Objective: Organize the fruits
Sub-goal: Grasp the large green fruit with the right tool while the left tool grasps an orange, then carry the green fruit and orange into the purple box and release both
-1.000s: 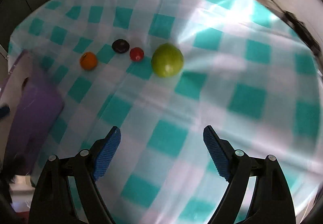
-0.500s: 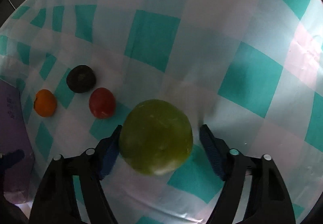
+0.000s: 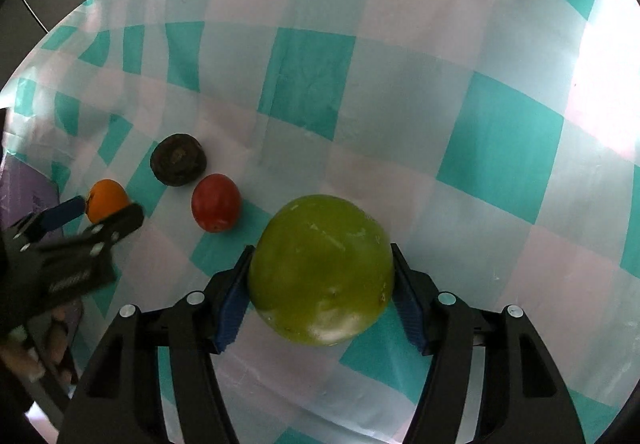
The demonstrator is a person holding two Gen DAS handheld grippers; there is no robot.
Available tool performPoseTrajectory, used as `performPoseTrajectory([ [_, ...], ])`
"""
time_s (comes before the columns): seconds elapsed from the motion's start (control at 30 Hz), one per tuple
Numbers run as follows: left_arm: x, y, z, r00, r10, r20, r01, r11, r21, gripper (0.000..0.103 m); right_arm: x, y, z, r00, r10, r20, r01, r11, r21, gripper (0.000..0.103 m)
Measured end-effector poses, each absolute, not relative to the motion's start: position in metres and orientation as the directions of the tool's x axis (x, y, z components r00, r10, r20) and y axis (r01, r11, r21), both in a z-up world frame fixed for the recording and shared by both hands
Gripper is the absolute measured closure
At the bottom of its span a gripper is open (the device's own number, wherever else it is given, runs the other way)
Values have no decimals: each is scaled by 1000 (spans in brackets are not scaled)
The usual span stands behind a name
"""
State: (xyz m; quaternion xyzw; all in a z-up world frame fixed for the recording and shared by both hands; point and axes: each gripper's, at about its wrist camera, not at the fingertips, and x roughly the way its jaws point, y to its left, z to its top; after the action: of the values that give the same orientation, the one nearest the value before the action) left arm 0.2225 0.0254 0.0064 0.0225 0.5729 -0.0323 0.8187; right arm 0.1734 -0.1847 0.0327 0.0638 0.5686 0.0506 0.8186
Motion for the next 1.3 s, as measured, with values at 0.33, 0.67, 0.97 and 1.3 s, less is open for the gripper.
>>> performPoseTrajectory([
  [0.33, 206, 22, 22, 362, -93, -927, 166, 986, -35, 58, 165, -193, 32, 345, 186, -920, 11, 979, 202, 41],
  [0.67, 185, 26, 61, 326, -133, -936, 215, 974, -63, 58, 166, -177, 68, 329, 176, -928, 35, 980, 198, 41],
  [0.97, 150, 38, 160, 411, -201, -889, 330, 942, -61, 58, 144, -162, 161, 367, 85, -926, 9, 995, 95, 41],
  [1.3, 61, 74, 280, 544, -279, -791, 426, 904, -27, 58, 53, -132, 308, 539, 68, -840, -48, 998, 50, 41],
])
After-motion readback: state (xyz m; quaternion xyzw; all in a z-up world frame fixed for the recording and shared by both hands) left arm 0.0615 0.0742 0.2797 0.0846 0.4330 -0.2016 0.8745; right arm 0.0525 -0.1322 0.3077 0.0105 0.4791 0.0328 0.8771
